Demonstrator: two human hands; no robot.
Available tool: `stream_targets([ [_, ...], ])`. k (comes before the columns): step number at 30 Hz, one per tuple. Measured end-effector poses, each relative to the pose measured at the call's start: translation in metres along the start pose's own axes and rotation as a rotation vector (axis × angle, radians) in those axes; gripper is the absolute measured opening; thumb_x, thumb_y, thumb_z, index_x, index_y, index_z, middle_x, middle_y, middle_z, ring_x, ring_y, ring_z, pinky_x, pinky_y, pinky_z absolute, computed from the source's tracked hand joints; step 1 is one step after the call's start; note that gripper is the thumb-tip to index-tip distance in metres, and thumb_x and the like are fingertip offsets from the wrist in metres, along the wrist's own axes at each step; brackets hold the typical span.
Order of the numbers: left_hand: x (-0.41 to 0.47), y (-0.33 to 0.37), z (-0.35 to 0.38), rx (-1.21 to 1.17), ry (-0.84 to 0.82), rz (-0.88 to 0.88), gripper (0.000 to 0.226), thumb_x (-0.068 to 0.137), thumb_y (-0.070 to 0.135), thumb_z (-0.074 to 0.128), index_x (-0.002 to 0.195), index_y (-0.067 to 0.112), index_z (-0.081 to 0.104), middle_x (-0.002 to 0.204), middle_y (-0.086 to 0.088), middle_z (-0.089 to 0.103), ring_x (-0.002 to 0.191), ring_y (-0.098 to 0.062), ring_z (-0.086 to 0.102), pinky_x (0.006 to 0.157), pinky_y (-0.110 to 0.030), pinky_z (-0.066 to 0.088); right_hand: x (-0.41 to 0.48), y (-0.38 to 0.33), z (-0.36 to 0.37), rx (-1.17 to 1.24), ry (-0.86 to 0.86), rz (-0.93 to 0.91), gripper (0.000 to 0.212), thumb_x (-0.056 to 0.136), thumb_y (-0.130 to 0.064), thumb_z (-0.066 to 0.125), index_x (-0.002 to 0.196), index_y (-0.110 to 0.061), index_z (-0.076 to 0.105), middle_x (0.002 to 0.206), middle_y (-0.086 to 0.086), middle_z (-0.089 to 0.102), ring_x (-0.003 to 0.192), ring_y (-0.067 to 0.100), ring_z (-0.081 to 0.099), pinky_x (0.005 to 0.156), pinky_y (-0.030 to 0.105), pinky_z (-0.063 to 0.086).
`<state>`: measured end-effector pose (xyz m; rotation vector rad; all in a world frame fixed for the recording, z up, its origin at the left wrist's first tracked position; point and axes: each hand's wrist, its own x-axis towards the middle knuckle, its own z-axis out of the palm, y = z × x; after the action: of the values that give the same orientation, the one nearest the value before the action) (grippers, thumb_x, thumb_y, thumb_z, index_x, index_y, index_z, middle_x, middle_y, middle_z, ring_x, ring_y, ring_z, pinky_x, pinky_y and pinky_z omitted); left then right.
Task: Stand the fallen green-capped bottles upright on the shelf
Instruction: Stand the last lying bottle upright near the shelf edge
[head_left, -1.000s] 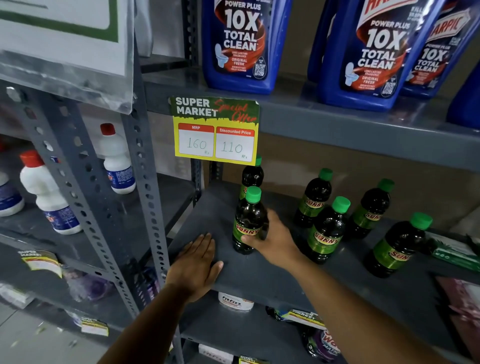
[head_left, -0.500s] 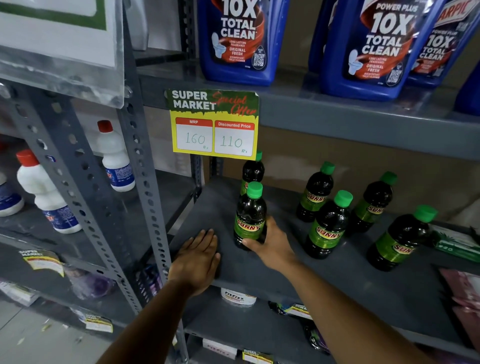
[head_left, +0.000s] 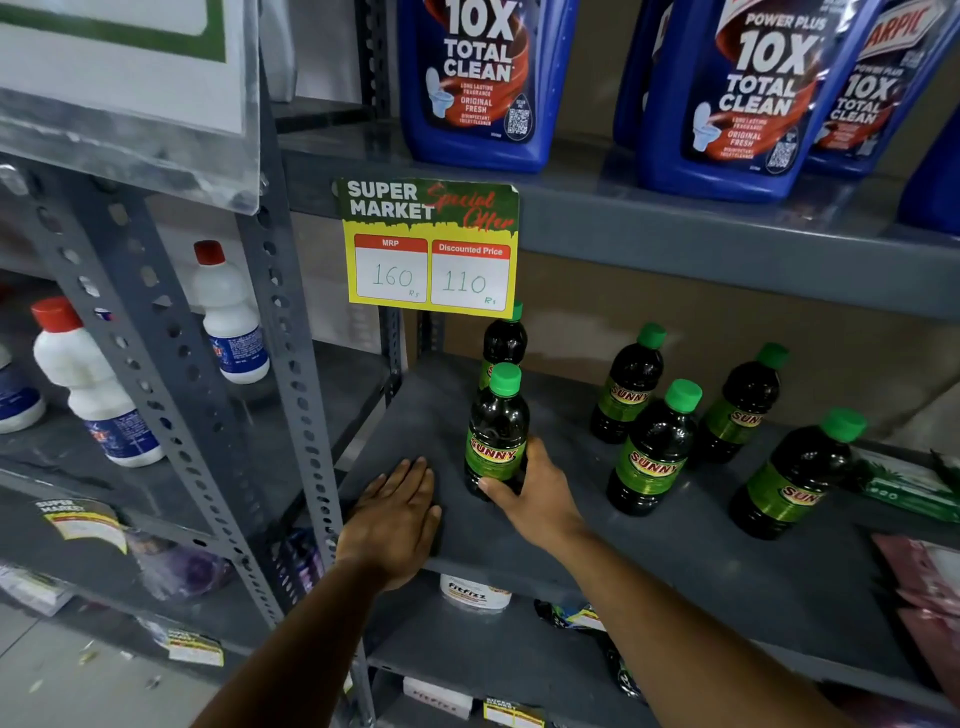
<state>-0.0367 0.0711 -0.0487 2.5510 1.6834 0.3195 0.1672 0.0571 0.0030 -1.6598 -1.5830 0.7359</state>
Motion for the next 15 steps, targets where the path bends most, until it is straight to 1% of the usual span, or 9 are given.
stream_targets([
  [4, -0.0013, 0.0011, 0.0009, 0.017, -0.016, -0.002, 0.076, 0.087, 0.056, -0.008, 0.148, 0.015, 0.011, 0.159, -0.002, 0.009, 0.144, -0.015, 0.002, 0.114, -0.033, 0.002, -0.0023, 0.0047, 0.0055, -0.041, 0.013, 0.037, 0.066, 0.075, -0.027, 0.082, 0.129, -0.016, 0.046, 0.123, 0.003, 0.065, 0.114, 0.019, 0.06, 0.087, 0.024, 0.043],
  [6, -0.0009, 0.0023, 0.0003, 0.024, -0.015, -0.003, 0.075, 0.088, 0.055, -0.007, 0.149, 0.015, 0.01, 0.159, -0.002, 0.008, 0.144, -0.015, 0.002, 0.113, -0.033, 0.001, -0.0015, 0.0047, 0.0048, -0.041, 0.027, 0.048, 0.065, 0.074, -0.025, 0.083, 0.127, -0.016, 0.047, 0.123, 0.003, 0.065, 0.114, 0.02, 0.06, 0.086, 0.024, 0.042],
  [10, -0.0007, 0.0016, -0.0016, 0.021, -0.02, -0.009, 0.077, 0.086, 0.056, -0.008, 0.149, 0.015, 0.01, 0.159, -0.002, 0.008, 0.144, -0.015, 0.002, 0.113, -0.032, 0.001, 0.0007, 0.0012, 0.0045, -0.042, 0.018, 0.041, 0.069, 0.072, -0.025, 0.085, 0.129, -0.016, 0.046, 0.126, 0.002, 0.064, 0.117, 0.019, 0.058, 0.089, 0.023, 0.041],
  [12, -0.0005, 0.0007, -0.0018, 0.025, -0.02, -0.01, 0.074, 0.088, 0.056, -0.005, 0.149, 0.015, 0.01, 0.159, -0.002, 0.008, 0.144, -0.015, 0.002, 0.112, -0.032, 0.0, 0.0014, 0.0003, 0.0049, -0.042, 0.011, 0.036, 0.072, 0.072, -0.024, 0.085, 0.131, -0.016, 0.045, 0.128, 0.003, 0.063, 0.119, 0.019, 0.057, 0.091, 0.023, 0.041],
  [15, 0.0001, 0.0004, -0.0014, 0.027, -0.026, -0.013, 0.075, 0.086, 0.053, -0.004, 0.149, 0.015, 0.009, 0.159, -0.001, 0.007, 0.144, -0.015, 0.001, 0.112, -0.032, 0.0, 0.0014, -0.001, 0.0031, -0.038, -0.002, 0.037, 0.073, 0.073, -0.024, 0.084, 0.134, -0.016, 0.045, 0.129, 0.002, 0.062, 0.119, 0.017, 0.057, 0.09, 0.022, 0.04],
])
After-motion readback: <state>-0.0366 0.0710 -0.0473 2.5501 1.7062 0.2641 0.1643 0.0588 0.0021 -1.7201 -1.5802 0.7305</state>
